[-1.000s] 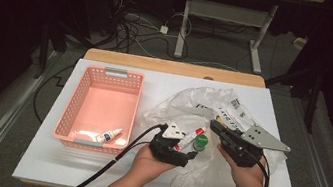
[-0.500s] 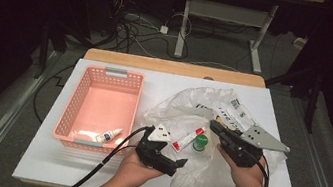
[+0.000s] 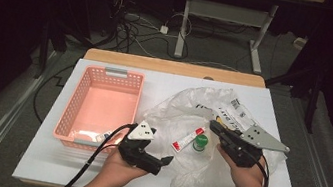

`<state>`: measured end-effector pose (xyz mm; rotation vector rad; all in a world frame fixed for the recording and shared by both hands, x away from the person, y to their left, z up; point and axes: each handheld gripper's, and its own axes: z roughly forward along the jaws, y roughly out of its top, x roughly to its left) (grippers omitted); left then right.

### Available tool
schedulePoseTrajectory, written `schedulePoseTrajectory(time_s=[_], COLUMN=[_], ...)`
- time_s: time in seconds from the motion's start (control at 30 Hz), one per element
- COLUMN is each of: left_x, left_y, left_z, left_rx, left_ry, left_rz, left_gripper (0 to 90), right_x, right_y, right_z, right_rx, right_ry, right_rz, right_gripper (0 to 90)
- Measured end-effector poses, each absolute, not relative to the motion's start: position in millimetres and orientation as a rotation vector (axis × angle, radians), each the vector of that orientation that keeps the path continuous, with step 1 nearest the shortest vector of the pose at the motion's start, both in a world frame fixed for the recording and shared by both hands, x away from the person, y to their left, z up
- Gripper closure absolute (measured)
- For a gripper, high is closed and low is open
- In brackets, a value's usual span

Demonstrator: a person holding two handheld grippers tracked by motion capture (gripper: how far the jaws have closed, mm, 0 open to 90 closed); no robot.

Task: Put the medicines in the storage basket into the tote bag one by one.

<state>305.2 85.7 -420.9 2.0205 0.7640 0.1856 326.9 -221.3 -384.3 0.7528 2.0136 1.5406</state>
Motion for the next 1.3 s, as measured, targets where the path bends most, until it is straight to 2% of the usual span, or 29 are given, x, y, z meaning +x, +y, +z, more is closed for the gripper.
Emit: schedulePoseTrajectory(time_s=[0.93,1.3], left_x=[315,311], left_y=[183,213], left_z=[-422,-425], left_rx=[1.912,1.917], left_ry=[1.004,1.086], left_rz=[0.297,0.352], left_gripper=[0.0,0.0], right_x=[327,327], right_y=[-223,-223], right_z=[-384,-383], right_rx=[0.752,0.753], right_ry=[2.006,2.005], right_rz=[1.543,1.546], right_gripper=[90.0,90.0])
